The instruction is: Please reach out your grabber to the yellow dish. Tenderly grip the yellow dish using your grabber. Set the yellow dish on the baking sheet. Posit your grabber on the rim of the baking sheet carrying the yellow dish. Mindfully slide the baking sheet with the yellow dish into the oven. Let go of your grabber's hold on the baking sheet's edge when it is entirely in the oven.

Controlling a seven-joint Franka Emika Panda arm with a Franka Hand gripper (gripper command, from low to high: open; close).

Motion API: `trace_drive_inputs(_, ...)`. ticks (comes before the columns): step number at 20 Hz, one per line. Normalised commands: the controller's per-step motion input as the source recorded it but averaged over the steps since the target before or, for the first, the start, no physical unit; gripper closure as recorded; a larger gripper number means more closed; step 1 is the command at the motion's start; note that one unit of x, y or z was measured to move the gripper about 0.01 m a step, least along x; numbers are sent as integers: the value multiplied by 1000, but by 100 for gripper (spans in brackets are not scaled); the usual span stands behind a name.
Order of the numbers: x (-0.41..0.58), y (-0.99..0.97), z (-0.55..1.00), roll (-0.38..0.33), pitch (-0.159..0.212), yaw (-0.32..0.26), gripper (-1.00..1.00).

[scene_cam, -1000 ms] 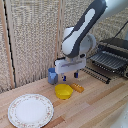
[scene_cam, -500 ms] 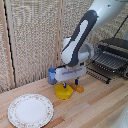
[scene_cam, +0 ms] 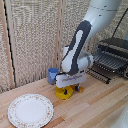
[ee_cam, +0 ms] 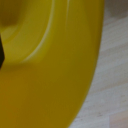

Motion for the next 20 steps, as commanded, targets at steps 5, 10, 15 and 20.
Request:
trace_drive_inputs(5, 12, 85, 0, -5, 0, 0, 100)
trace_drive_inputs(10, 0, 33, -2, -1, 3, -5, 100)
trace_drive_inputs(15, 33, 19, 15, -4, -11, -20, 100)
trace_drive_inputs(20, 158, 0, 398, 0, -29, -117, 100)
